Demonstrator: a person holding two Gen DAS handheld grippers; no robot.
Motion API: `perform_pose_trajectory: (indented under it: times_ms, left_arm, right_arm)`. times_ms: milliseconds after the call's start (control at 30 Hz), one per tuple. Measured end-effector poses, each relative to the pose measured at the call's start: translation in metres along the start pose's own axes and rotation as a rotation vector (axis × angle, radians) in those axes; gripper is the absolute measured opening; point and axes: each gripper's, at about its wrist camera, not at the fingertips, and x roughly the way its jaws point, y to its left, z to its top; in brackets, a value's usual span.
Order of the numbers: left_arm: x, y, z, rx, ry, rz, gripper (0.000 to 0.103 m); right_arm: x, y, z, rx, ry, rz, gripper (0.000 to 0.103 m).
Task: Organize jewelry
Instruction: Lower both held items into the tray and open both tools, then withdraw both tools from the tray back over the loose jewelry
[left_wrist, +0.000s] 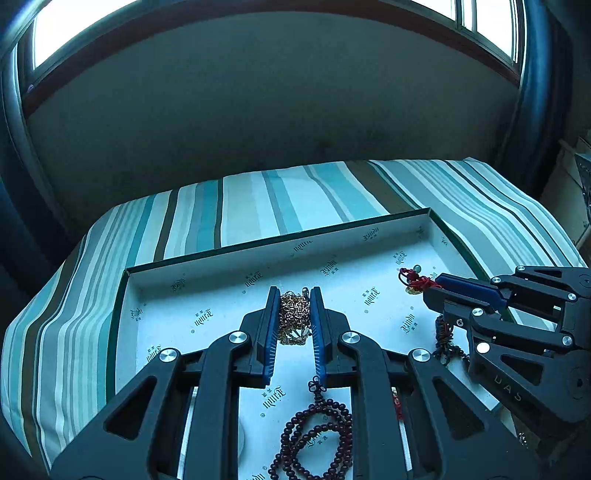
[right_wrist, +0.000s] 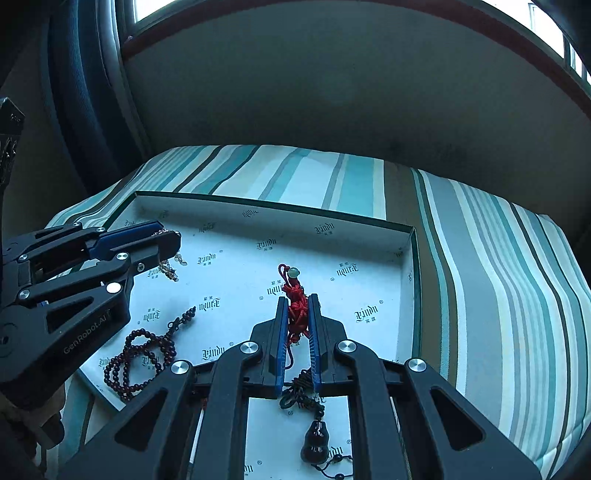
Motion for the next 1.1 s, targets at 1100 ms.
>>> perform_pose_trajectory:
  times_ms: [1100]
  left_arm:
    - [-0.052, 0.013, -0.015, -0.03, -0.028, 0.023, 0.053]
  right_arm:
    - [-0.047, 0.006, -0.02, 0.009, -0.033, -0.015, 0.044]
